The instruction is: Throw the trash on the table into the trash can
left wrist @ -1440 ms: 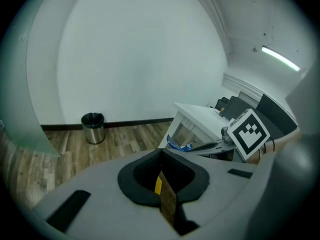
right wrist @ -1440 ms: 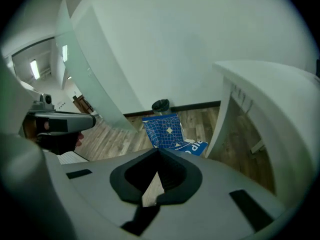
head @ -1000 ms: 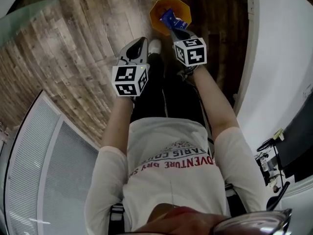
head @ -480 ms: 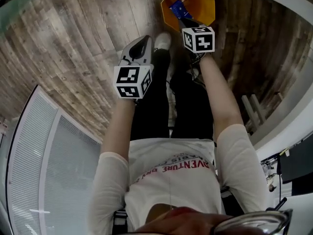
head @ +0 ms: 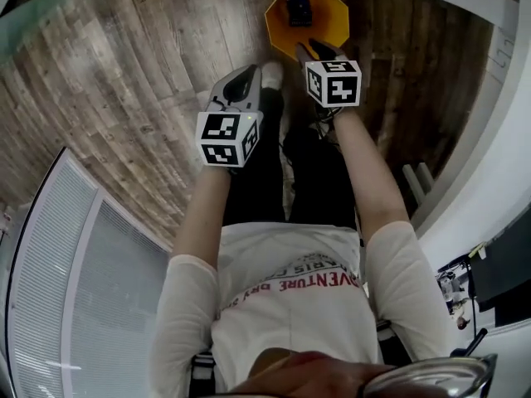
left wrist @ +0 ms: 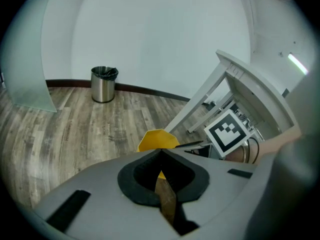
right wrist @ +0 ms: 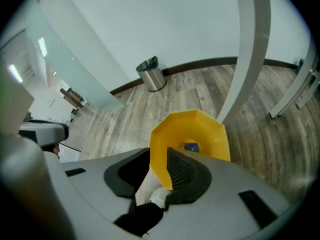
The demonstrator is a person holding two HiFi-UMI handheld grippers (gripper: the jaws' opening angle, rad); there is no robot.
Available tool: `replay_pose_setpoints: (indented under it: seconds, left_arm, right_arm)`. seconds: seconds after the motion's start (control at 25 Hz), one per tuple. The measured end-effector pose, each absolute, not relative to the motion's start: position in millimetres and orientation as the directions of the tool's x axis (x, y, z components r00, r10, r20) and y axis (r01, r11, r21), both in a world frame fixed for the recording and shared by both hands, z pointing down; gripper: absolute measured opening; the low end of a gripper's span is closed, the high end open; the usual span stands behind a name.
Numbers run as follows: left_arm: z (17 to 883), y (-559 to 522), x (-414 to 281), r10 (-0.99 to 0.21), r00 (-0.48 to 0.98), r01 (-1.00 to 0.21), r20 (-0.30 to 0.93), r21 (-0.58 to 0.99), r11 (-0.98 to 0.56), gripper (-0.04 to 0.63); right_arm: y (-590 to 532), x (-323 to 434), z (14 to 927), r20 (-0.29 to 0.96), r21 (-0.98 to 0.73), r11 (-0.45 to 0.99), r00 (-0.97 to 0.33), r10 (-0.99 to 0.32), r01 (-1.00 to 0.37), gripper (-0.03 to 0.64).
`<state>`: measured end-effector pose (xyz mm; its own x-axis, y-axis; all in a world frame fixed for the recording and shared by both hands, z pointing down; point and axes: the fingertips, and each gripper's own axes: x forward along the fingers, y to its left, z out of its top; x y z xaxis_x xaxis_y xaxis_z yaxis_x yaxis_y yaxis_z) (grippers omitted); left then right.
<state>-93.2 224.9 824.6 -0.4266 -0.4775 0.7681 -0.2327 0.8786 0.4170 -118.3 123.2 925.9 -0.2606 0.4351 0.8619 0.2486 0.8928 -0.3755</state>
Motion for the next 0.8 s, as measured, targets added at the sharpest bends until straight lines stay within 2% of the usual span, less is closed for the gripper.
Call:
replay_pose_setpoints:
  seconds: [0.24,0.6,0.8]
  left_arm:
    - [730.4,205.6,-121.1,-0.494,-0.473,-0.270,0.730,0.414,0.869,0.023]
    - [540.5,162.9,-169.8,-0.583,-0.562,-0.411,0.587,0.413,0.813,0.023]
    - [430.1,110.1,-182.4,-0.698,-0.546,-0.596,0.462,0.371,0.712,0.023]
  right_arm:
    - [120.5,-136.6,794.9,0.809,-0.331,0.905,-0.414,0.417,0.267,0.037]
    - [79.4,-185.8,553.8,0.620,-0.281,0.928,-0.692,0.370,0.244,0.026]
    - [34.8,-179.9,436.2,0.497,-0.250,0.956,-0.827,0.261,0.151,0.026]
